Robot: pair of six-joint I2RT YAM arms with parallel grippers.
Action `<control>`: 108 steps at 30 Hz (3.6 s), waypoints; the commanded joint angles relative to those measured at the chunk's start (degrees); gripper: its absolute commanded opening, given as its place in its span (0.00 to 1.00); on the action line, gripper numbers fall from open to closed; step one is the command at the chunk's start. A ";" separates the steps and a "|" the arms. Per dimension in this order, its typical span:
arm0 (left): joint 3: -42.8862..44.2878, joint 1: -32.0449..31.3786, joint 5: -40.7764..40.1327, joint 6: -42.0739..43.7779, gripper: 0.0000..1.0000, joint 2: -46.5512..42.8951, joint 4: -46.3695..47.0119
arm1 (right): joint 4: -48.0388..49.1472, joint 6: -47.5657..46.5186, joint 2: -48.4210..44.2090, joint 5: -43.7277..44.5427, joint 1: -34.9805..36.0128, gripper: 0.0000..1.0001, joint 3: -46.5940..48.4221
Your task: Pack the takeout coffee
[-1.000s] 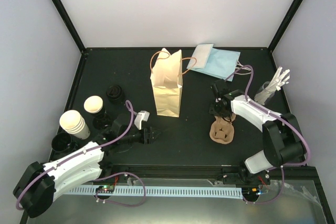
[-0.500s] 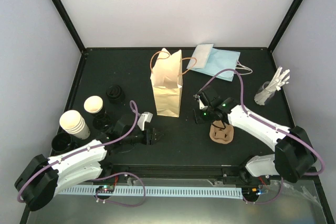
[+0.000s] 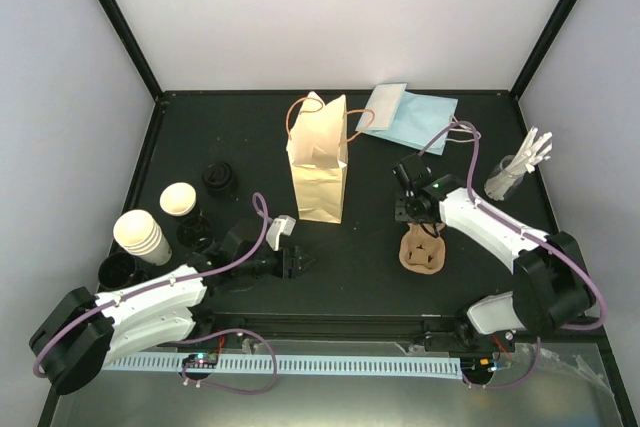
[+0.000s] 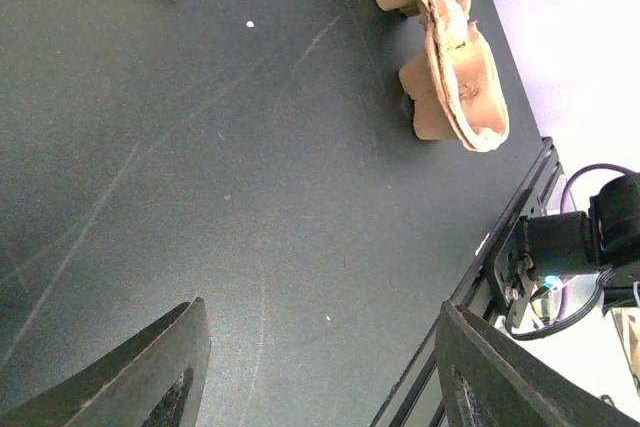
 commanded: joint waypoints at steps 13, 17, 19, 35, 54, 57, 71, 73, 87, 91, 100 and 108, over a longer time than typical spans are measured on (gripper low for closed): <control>1.51 -0.38 -1.88 0.58 0.64 -0.84 0.41 | 3.84 0.68 6.64 1.58 -3.91 0.42 1.30; 1.51 -0.38 -1.89 0.56 0.64 -0.61 0.43 | 4.82 -0.15 7.55 -0.24 -3.96 0.40 1.67; 1.52 -0.42 -1.89 0.58 0.64 -0.69 0.39 | 5.10 -0.27 7.91 -0.82 -4.02 0.40 1.96; 1.60 -0.43 -1.93 0.59 0.64 -0.52 0.21 | 4.37 -0.33 9.35 0.35 -4.00 0.34 3.67; 1.51 -0.46 -1.98 0.50 0.64 -0.78 -0.01 | 2.56 0.88 9.68 2.60 -4.53 0.24 3.91; 1.51 -0.44 -1.99 0.51 0.64 -0.78 0.08 | 2.61 0.79 8.94 1.92 -4.53 0.18 3.72; 1.69 -0.91 -1.14 -0.74 0.64 0.29 2.28 | 2.00 -1.99 -1.30 -7.29 -4.44 0.06 1.28; 1.78 -1.52 -0.63 -1.69 0.64 1.00 3.97 | 2.06 -2.83 -4.03 -10.16 -4.28 0.05 0.67; 10.83 -10.66 -1.79 -7.83 0.57 15.31 16.17 | 6.20 -5.06 -14.64 -23.05 3.34 0.01 -7.62; 15.08 -11.91 -2.57 -8.74 0.53 20.20 15.82 | 7.28 -5.15 -15.12 -24.12 4.39 0.01 -8.33; 18.31 -12.20 -6.62 -13.99 0.51 25.74 12.41 | 7.84 -6.24 -16.18 -24.04 6.60 0.01 -8.90; 20.57 -12.15 -8.55 -14.34 0.62 29.08 9.67 | 6.63 -6.85 -16.63 -21.98 10.22 0.01 -7.71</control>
